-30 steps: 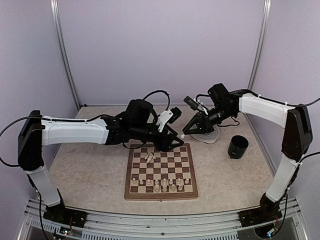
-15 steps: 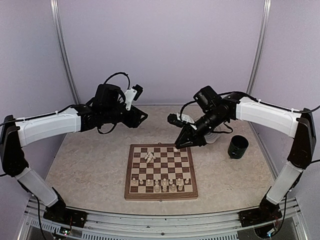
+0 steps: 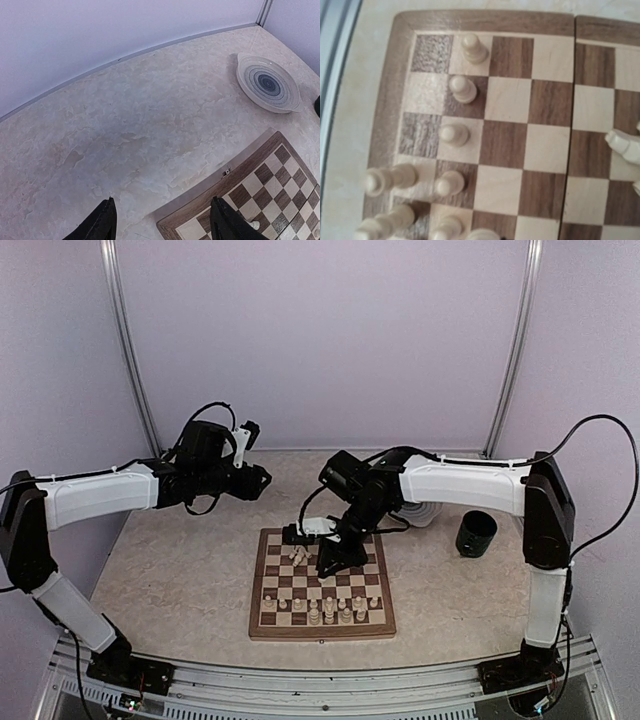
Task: Set up the chess pieces on the board
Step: Place the rook at h1.
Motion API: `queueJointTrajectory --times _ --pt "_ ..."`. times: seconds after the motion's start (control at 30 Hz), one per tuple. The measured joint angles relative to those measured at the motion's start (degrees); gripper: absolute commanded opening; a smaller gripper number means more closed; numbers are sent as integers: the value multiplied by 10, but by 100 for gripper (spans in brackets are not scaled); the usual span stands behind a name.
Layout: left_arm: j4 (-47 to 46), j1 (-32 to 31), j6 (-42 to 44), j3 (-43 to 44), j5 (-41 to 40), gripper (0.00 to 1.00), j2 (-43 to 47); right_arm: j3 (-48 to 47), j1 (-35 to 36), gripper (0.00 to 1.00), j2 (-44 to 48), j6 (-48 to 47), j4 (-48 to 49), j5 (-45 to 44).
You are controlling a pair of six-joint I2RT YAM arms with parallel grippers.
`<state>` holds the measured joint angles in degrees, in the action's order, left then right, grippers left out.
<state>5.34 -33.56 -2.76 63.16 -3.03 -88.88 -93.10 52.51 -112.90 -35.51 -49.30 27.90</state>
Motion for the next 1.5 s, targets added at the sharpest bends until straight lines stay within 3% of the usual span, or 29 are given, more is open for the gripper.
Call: queueJointTrajectory --times 0.3,0.7,1.07,1.5 --pt "-1 0 4 0 11 64 0 -33 6 7 -17 -3 -24 -37" --pt "3 0 11 0 6 63 -23 250 6 8 211 -56 -2 -71" --pt "3 0 11 0 0 63 -41 313 7 8 215 -69 68 -74" --pt "7 0 15 0 -1 63 -47 335 15 10 212 -80 81 -75"
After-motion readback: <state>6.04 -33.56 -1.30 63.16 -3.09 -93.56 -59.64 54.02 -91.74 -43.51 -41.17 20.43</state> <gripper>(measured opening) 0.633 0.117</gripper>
